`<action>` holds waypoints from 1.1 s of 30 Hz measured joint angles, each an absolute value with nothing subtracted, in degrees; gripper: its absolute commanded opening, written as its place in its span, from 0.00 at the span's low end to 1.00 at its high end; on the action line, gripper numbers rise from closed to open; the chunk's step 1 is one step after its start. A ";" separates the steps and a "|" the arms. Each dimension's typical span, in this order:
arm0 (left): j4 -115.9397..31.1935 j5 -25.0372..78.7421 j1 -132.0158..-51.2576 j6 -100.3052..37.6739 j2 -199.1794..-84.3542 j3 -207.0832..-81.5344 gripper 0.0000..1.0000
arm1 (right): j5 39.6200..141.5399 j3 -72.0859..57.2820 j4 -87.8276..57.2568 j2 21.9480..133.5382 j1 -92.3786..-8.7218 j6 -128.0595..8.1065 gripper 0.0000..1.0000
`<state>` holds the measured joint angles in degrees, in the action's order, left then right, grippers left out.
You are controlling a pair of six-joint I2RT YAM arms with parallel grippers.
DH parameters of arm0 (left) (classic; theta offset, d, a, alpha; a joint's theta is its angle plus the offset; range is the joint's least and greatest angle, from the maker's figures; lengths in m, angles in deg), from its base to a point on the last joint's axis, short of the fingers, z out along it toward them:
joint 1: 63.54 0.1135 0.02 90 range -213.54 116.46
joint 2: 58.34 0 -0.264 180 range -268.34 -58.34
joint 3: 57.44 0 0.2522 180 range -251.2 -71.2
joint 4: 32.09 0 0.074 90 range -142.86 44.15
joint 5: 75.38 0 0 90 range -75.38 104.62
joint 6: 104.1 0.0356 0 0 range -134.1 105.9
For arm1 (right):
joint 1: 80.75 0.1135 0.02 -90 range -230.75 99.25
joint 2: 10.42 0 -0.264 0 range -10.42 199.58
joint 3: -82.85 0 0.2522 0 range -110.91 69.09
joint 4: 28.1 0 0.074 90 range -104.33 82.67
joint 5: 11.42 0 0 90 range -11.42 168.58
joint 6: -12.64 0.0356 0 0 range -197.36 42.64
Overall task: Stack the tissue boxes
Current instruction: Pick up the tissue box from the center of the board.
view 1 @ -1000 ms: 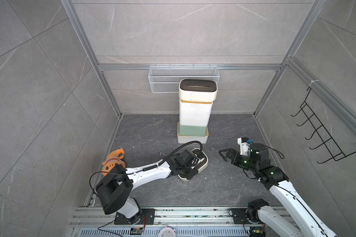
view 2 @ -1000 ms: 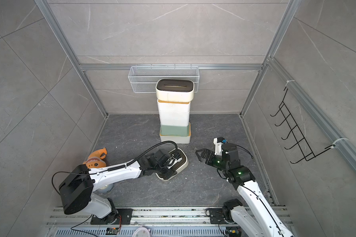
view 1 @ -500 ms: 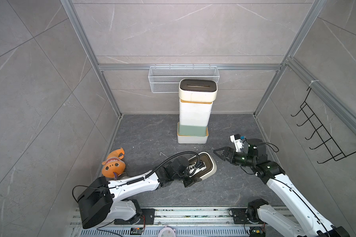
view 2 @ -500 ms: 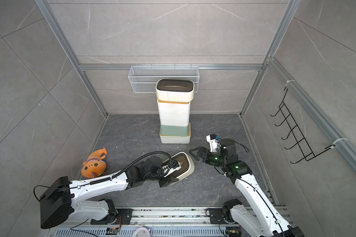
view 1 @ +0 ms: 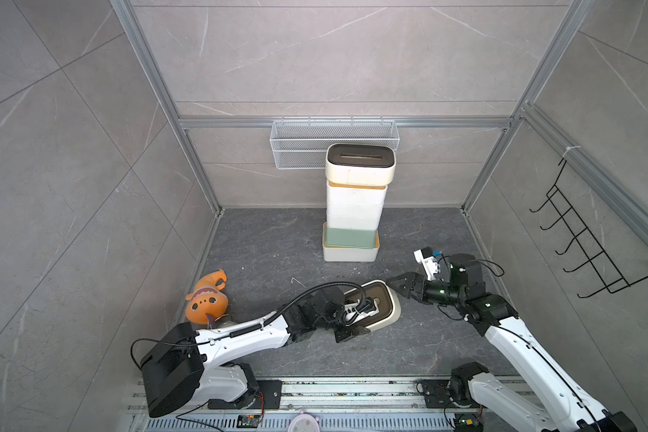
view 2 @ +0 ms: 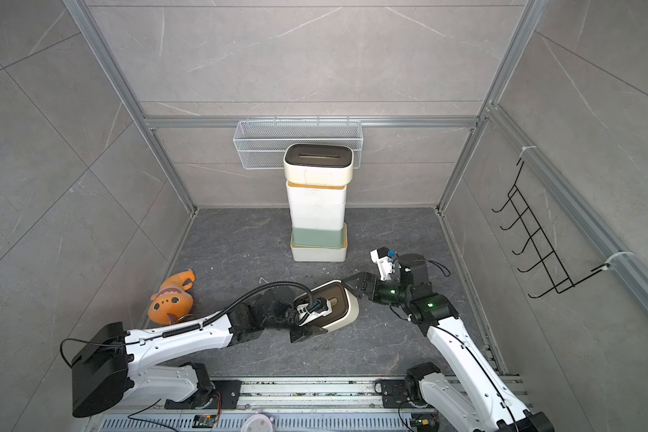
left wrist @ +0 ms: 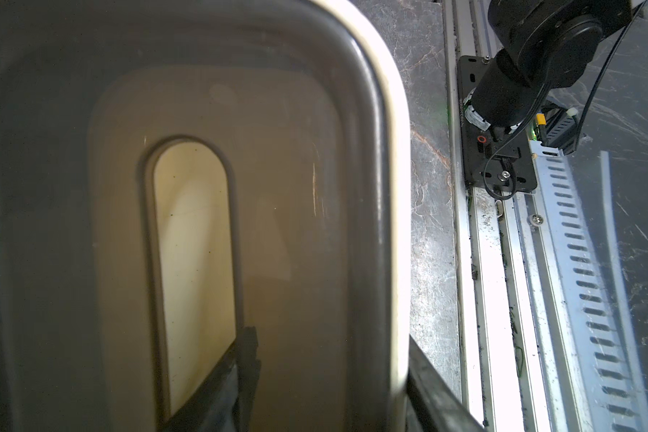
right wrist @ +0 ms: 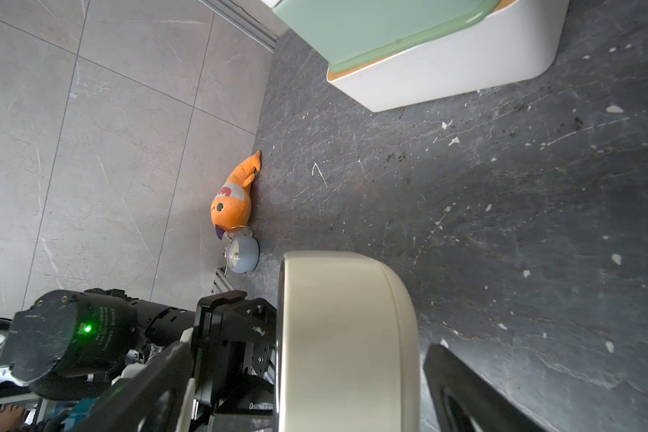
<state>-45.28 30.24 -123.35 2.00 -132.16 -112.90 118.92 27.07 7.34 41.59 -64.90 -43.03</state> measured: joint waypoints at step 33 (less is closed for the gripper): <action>-42.94 31.25 -123.35 4.14 -130.26 -113.57 0.35 | 118.72 29.39 8.10 41.76 -60.31 -43.12 0.88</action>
<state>-42.94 31.25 -123.35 4.14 -130.26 -113.57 118.72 29.39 8.10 41.76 -60.31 -43.12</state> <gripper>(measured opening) 0.524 0.928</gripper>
